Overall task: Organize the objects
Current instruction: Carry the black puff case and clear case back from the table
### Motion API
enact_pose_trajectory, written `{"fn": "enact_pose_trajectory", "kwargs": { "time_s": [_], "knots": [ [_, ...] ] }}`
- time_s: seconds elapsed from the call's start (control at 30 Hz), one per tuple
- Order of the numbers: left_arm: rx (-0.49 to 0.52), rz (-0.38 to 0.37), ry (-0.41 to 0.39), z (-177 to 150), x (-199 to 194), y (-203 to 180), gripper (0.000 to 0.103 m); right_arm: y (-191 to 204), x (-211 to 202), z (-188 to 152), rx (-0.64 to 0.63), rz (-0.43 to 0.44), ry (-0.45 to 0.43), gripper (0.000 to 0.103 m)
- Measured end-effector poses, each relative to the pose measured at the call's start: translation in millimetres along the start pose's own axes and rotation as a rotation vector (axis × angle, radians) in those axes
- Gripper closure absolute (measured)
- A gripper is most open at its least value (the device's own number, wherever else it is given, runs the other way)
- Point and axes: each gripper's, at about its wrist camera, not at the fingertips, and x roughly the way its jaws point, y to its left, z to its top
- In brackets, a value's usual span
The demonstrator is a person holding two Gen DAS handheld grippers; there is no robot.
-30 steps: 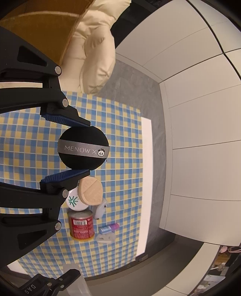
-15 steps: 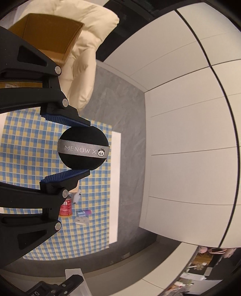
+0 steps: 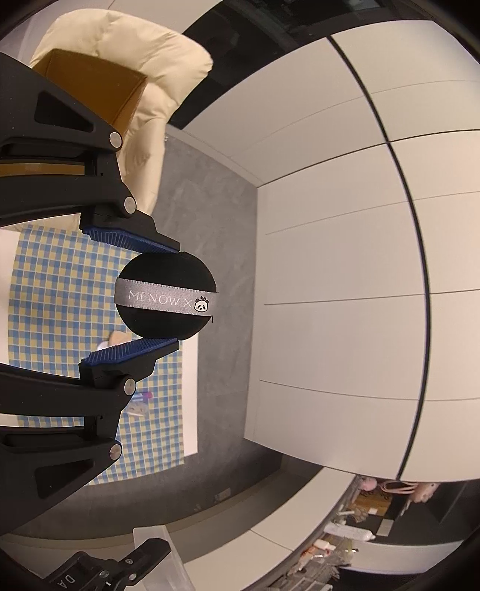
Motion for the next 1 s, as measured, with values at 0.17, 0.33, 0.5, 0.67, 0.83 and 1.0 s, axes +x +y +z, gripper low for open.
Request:
{"fn": "enact_pose_trajectory", "kwargs": {
  "time_s": [0.17,0.33,0.5,0.67,0.83,1.0],
  "knots": [
    [-0.004,-0.042,-0.020,-2.5,-24.5,0.0,0.058,2.9,-29.9,7.7,-0.009,0.012,-0.036,0.019],
    [0.008,-0.041,-0.025,-5.7,-34.0,-5.3,0.058,5.5,-35.9,6.2,-0.017,0.021,-0.030,0.019],
    [0.009,-0.053,-0.022,-10.3,-35.1,-5.6,0.058,5.9,-39.1,2.8,-0.021,0.027,-0.034,0.019],
    [0.008,-0.056,-0.011,-12.5,-32.2,-6.6,0.058,3.2,-35.8,1.0,-0.016,0.026,-0.027,0.019],
    [0.012,-0.052,-0.011,-14.9,-30.3,-5.6,0.058,4.6,-33.6,-2.6,-0.012,0.032,-0.019,0.019],
    [0.010,-0.055,-0.007,-15.9,-30.4,-3.2,0.058,9.4,-30.1,-5.2,-0.017,0.029,-0.009,0.019]
  ]
}}
